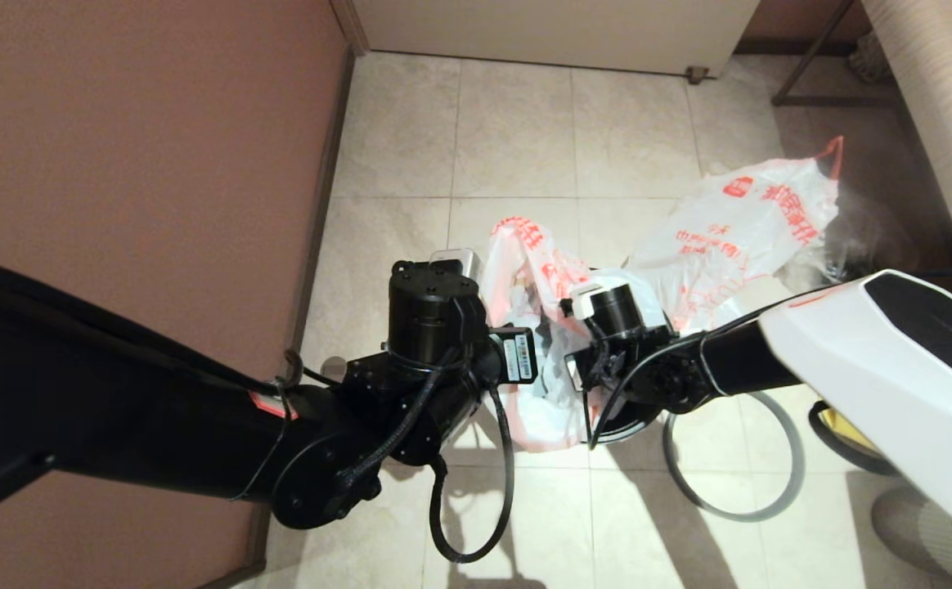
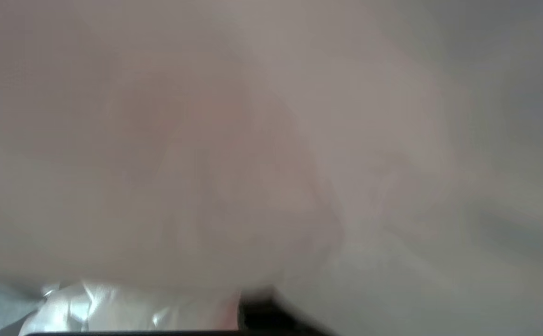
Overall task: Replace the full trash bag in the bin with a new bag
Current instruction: Put the new garbage bag on the trash can
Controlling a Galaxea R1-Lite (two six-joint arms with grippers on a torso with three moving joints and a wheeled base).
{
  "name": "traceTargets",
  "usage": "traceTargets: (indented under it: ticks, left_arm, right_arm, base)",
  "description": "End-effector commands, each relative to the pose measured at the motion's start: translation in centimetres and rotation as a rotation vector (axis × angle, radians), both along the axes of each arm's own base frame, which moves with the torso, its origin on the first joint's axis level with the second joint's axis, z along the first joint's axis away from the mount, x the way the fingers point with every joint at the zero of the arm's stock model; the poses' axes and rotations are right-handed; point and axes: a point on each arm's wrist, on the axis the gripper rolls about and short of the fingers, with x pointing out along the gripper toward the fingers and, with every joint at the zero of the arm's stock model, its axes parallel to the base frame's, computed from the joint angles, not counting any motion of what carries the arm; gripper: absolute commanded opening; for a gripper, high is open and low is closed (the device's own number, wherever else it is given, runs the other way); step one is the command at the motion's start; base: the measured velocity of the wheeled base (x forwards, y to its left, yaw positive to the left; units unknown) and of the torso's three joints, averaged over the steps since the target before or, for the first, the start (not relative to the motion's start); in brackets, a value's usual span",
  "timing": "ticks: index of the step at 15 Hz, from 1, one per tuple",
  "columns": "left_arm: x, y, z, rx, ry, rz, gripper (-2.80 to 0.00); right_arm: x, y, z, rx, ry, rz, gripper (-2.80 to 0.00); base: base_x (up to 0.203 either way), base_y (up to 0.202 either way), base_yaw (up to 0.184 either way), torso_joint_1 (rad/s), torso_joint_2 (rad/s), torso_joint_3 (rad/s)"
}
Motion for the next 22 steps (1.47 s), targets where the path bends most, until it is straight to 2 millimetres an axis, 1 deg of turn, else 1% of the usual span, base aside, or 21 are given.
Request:
traceTargets:
  ticks: [1, 2, 3, 4, 5, 6, 7, 8, 9, 10, 12, 13, 15, 16, 18, 20, 21, 22]
  left_arm:
    - [0.2, -0.1, -0.6, 0.011, 0.009, 0.013, -2.80]
    - [0.3, -0.2, -1.0, 0.018, 0.017, 0.017, -2.80]
    - [0.5, -0.3, -1.5, 0.026, 0.024, 0.019, -2.80]
    - [0.6, -0.5, -1.7, 0.030, 0.028, 0.019, -2.80]
    - [0.8, -0.7, -1.7, 0.028, 0.024, 0.025, -2.80]
    - [1.1, -0.8, -1.5, 0.024, 0.016, 0.034, -2.80]
    - [1.7, -0.6, -1.4, 0.020, 0.010, 0.051, -2.80]
    - [2.2, -0.4, -1.4, 0.018, 0.006, 0.067, -2.80]
    - [2.1, -0.3, -1.4, 0.020, 0.007, 0.067, -2.80]
    - [1.9, -0.2, -1.6, 0.028, 0.013, 0.065, -2.80]
    - [2.1, -0.2, -2.6, 0.048, 0.034, 0.068, -2.80]
    - [2.2, -0.1, -3.0, 0.054, 0.044, 0.071, -2.80]
    - [1.4, -0.2, -4.0, 0.077, 0.068, 0.055, -2.80]
    - [1.0, -0.3, -4.5, 0.078, 0.067, 0.044, -2.80]
    - [0.8, -0.9, -6.2, 0.093, 0.075, 0.029, -2.80]
    - [1.3, -1.5, -9.3, 0.143, 0.120, 0.027, -2.80]
    - [1.7, -1.7, -10.7, 0.162, 0.136, 0.030, -2.80]
    - [2.1, -1.6, -11.6, 0.178, 0.137, 0.035, -2.80]
  right_arm:
    - [-2.3, -2.2, 5.4, 0.063, -0.072, -0.029, -2.80]
    - [-3.7, -3.6, 6.9, 0.091, -0.068, -0.057, -2.80]
    - [-5.1, -4.9, 7.8, 0.115, -0.055, -0.086, -2.80]
    - [-6.3, -6.3, 8.4, 0.142, -0.034, -0.121, -2.80]
    - [-7.2, -7.4, 8.5, 0.170, -0.004, -0.155, -2.80]
    - [-7.6, -8.6, 8.1, 0.195, 0.033, -0.184, -2.80]
    - [-7.6, -9.3, 7.6, 0.208, 0.059, -0.197, -2.80]
    - [-7.5, -10.1, 7.4, 0.218, 0.069, -0.216, -2.80]
    - [-7.5, -10.7, 7.5, 0.228, 0.065, -0.235, -2.80]
    - [-7.7, -11.4, 7.8, 0.236, 0.061, -0.248, -2.80]
    - [-8.0, -12.6, 7.4, 0.244, 0.087, -0.255, -2.80]
    - [-8.3, -12.7, 6.8, 0.237, 0.104, -0.258, -2.80]
    - [-8.8, -12.7, 5.5, 0.218, 0.147, -0.255, -2.80]
    - [-8.9, -12.3, 4.8, 0.208, 0.167, -0.246, -2.80]
    - [-8.6, -11.4, 3.2, 0.189, 0.206, -0.232, -2.80]
    - [-7.3, -10.8, 0.9, 0.198, 0.227, -0.219, -2.80]
    - [-6.6, -10.5, 0.0, 0.208, 0.222, -0.212, -2.80]
    - [-6.1, -10.3, -0.4, 0.215, 0.214, -0.207, -2.80]
  base:
    - [0.000, 0.000, 0.000, 0.000, 0.00, 0.000]
    - [0.000, 0.000, 0.000, 0.000, 0.00, 0.000]
    - [0.000, 0.000, 0.000, 0.000, 0.00, 0.000]
    - [0.000, 0.000, 0.000, 0.000, 0.00, 0.000]
    - [0.000, 0.000, 0.000, 0.000, 0.00, 0.000]
    - [0.000, 0.000, 0.000, 0.000, 0.00, 0.000]
    - [0.000, 0.000, 0.000, 0.000, 0.00, 0.000]
    - [0.000, 0.000, 0.000, 0.000, 0.00, 0.000]
    - [0.000, 0.000, 0.000, 0.000, 0.00, 0.000]
    - [0.000, 0.000, 0.000, 0.000, 0.00, 0.000]
    - [0.000, 0.000, 0.000, 0.000, 0.00, 0.000]
    - [0.000, 0.000, 0.000, 0.000, 0.00, 0.000]
    - [0.000, 0.000, 0.000, 0.000, 0.00, 0.000]
    - [0.000, 0.000, 0.000, 0.000, 0.00, 0.000]
    - [0.000, 0.000, 0.000, 0.000, 0.00, 0.000]
    - [0.000, 0.000, 0.000, 0.000, 0.00, 0.000]
    - [0.000, 0.000, 0.000, 0.000, 0.00, 0.000]
    - [0.000, 0.000, 0.000, 0.000, 0.00, 0.000]
